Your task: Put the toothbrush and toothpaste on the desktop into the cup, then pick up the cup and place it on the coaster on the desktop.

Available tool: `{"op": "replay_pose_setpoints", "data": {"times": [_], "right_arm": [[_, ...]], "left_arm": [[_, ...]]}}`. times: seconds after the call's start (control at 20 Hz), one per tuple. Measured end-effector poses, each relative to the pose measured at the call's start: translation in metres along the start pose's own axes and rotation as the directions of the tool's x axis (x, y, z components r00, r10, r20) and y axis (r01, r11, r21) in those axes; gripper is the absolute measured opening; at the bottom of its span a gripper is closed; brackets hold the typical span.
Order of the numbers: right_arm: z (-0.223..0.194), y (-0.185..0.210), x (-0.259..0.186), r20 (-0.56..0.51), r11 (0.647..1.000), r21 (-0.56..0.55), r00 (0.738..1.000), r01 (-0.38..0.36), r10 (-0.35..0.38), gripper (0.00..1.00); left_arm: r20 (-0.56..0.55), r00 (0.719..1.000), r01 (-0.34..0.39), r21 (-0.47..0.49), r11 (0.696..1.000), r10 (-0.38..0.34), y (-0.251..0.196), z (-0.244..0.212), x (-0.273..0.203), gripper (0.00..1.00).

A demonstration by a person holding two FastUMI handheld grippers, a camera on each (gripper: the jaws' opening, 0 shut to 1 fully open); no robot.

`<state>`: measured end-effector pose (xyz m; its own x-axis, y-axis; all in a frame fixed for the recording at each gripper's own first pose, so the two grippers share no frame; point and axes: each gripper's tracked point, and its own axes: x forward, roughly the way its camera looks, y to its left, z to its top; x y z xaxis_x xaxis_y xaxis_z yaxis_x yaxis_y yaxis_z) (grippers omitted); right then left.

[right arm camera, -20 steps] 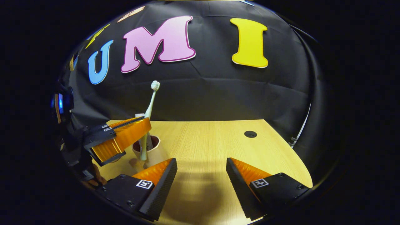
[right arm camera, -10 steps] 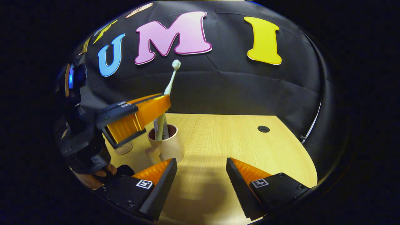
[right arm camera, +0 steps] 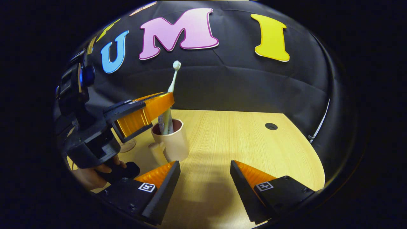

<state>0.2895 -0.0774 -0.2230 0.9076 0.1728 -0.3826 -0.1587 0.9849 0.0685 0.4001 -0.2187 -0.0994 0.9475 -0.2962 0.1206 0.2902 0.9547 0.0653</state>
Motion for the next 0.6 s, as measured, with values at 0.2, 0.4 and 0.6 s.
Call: {"op": "replay_pose_setpoints", "data": {"times": [0.2, 0.4, 0.6], "right_arm": [[0.003, 0.002, 0.003, -0.003, 1.000, 0.009, 1.000, -0.005, 0.005, 0.97], [0.016, 0.007, 0.006, -0.004, 1.000, -0.011, 1.000, -0.017, 0.017, 0.96], [0.037, 0.018, 0.014, -0.030, 0.999, 0.017, 0.998, -0.046, 0.047, 0.96]], "left_arm": [[-0.004, 1.000, 0.002, 0.019, 1.000, -0.002, -0.001, 0.003, -0.007, 0.64], [-0.030, 0.999, -0.025, -0.028, 0.999, 0.024, 0.007, 0.009, -0.035, 0.82], [-0.069, 0.994, -0.089, -0.078, 0.993, 0.083, 0.024, 0.012, -0.089, 0.97]]}}
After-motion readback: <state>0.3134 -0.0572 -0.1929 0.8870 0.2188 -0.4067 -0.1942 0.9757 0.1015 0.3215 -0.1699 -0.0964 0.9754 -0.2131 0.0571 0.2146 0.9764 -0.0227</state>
